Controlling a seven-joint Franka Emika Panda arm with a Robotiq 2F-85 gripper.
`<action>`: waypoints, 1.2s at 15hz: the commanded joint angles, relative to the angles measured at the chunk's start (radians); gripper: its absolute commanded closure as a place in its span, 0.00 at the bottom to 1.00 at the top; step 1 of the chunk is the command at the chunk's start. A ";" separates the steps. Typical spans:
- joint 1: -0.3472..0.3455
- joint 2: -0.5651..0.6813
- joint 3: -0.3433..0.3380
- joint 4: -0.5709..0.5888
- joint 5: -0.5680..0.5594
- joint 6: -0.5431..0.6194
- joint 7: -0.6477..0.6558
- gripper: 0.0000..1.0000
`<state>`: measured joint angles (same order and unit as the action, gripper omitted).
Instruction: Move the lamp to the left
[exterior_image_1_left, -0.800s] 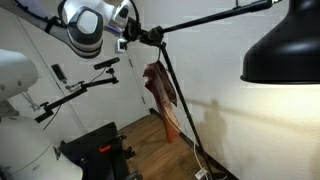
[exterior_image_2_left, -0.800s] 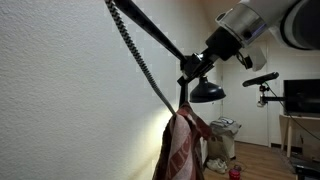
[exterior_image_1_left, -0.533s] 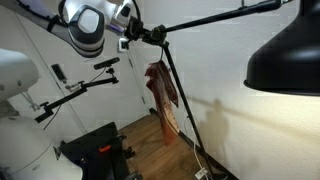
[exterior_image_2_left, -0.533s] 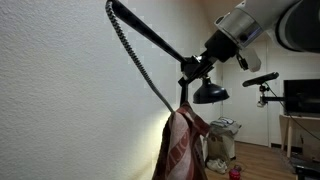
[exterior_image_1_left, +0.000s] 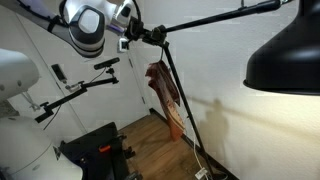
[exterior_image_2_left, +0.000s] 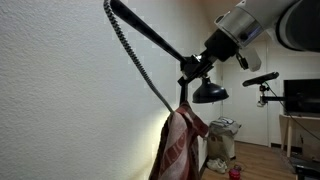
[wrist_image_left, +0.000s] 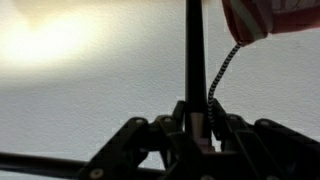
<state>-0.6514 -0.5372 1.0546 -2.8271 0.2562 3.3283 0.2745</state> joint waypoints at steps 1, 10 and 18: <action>-0.001 0.000 0.000 0.000 0.000 0.000 0.000 0.72; -0.246 0.012 0.047 0.174 -0.023 -0.172 0.001 0.93; -0.502 -0.044 0.224 0.247 -0.027 -0.222 0.156 0.93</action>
<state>-1.0977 -0.4791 1.2431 -2.6265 0.2536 3.1613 0.3386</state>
